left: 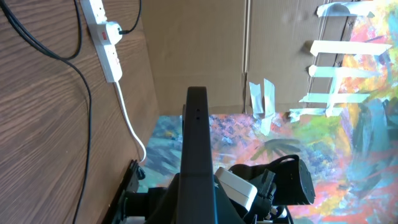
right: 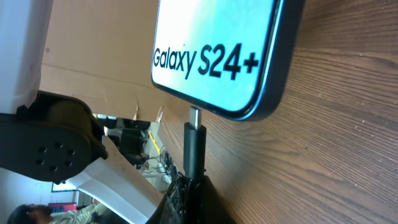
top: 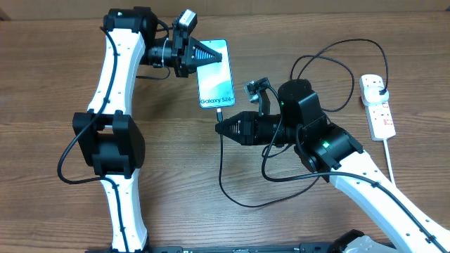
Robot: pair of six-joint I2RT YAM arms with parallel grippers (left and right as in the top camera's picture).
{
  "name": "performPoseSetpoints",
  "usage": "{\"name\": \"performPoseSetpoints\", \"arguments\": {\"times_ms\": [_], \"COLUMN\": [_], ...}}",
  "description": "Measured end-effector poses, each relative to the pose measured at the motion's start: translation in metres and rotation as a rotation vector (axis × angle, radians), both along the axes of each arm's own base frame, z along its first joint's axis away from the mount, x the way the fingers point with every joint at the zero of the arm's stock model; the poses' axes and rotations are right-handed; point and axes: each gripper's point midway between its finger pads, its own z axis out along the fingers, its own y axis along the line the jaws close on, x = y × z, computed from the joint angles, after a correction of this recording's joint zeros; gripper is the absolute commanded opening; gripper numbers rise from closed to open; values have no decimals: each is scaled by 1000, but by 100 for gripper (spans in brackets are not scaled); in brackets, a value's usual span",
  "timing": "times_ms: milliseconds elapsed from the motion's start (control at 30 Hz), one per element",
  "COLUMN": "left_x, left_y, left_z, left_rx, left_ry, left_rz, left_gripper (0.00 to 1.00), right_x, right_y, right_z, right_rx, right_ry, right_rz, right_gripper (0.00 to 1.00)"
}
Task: Plug charger to phone and switch on socket
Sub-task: 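Align the plug tip with the phone's charging port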
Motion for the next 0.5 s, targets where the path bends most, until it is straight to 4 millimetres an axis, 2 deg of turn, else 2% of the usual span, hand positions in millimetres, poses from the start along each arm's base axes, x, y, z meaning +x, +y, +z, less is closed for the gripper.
{"name": "performPoseSetpoints", "arguments": {"times_ms": [500], "left_x": [0], "left_y": [0], "left_z": [0], "left_rx": [1], "left_ry": [12], "left_rz": [1], "left_gripper": [4], "right_x": [3], "right_y": [1], "right_z": [4], "right_rx": [14], "right_ry": [-2], "right_rz": [-16], "right_gripper": [4]}}
